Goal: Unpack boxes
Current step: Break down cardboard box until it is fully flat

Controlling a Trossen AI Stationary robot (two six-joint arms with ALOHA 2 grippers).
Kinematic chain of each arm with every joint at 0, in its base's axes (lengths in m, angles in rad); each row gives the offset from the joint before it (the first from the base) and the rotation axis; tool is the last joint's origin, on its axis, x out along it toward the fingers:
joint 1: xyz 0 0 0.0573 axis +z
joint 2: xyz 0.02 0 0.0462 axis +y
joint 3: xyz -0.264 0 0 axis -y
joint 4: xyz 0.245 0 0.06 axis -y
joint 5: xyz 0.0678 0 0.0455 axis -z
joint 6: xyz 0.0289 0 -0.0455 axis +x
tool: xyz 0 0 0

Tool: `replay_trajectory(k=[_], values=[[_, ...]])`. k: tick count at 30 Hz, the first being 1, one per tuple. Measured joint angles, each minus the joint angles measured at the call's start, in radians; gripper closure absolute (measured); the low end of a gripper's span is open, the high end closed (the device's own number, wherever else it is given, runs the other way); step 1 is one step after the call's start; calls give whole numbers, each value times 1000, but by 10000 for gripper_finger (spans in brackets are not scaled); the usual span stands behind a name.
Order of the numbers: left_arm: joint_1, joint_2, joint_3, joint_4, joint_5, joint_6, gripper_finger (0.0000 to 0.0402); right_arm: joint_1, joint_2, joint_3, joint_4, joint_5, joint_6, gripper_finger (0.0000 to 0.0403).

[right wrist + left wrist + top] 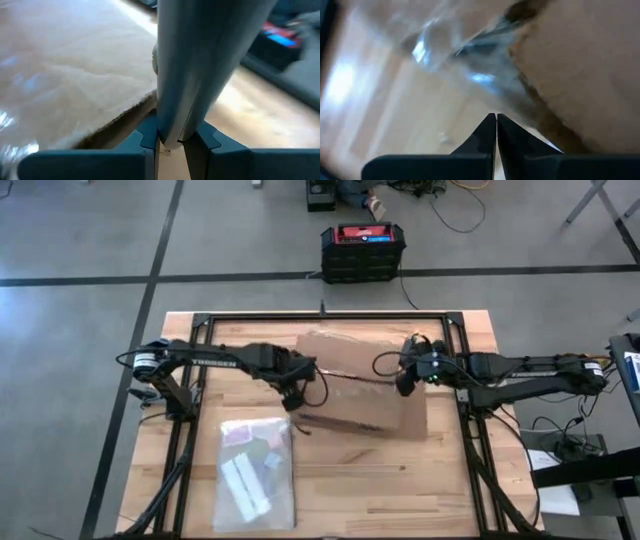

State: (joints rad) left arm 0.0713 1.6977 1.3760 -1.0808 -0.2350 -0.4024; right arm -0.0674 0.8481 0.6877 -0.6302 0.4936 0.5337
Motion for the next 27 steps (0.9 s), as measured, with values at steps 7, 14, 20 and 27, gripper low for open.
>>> replay_trajectory(k=[7,14,20,27], values=[[-112,-10,44,136,102,45,401,-42,-37,141,-253,215,-38,365],[-88,-62,138,132,-41,123,401,-33,-109,336,-558,176,15,365],[118,-58,152,203,-67,245,401,50,-152,359,-559,-147,79,365],[319,6,147,344,26,410,401,247,-136,313,-557,-333,217,365]])
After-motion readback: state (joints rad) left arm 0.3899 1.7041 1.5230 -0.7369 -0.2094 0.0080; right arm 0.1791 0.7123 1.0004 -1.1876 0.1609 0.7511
